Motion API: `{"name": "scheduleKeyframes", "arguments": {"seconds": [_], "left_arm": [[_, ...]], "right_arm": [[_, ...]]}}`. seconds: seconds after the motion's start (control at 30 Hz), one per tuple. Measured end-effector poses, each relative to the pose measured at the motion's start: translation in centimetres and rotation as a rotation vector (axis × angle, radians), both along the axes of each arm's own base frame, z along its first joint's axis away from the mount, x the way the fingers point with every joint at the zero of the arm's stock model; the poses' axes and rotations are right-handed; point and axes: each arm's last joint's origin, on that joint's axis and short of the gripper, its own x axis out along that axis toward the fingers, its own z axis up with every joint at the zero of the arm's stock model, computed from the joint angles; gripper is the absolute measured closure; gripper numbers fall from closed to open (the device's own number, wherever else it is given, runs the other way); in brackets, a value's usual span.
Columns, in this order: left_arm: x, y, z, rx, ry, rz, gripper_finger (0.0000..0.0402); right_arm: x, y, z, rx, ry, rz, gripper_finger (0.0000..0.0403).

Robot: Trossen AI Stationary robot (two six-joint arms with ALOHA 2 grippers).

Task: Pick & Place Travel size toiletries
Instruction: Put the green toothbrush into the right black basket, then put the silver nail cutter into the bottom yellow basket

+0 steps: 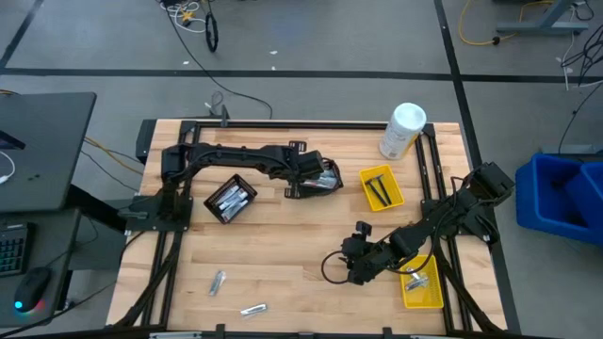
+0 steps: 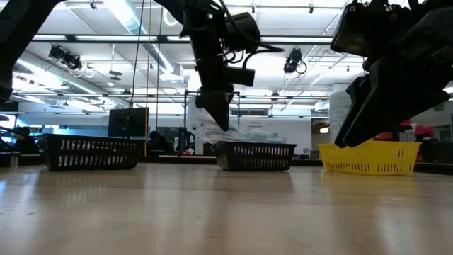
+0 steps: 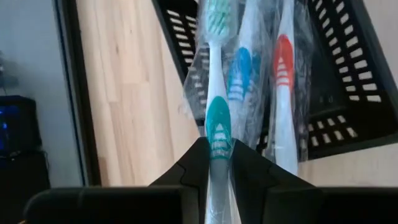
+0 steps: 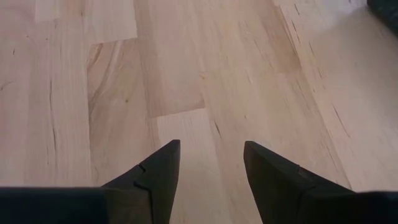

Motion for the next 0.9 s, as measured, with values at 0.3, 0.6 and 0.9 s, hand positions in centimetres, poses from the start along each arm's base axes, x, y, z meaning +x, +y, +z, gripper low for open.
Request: {"name": "scheduleKeyframes", "arguments": {"seconds": [0.3, 0.6, 0.9], "left_arm": [[0.2, -0.1, 0.2, -0.004, -0.013, -0.034, 0.0299], [0.8, -0.5, 0.8, 0.007, -0.077, -0.035, 0.0231], [1.2, -6.7, 3.8, -0.113, -0.102, -0.003, 0.0221]], "right_arm": [[0.0, 0.0, 0.0, 0.002, -0.002, 0.0, 0.0216], [0.0, 0.0, 0.0, 0.001, -0.002, 0.0, 0.0219], [0.0, 0.0, 0.0, 0.004, -0.003, -0.004, 0.0222]]}}
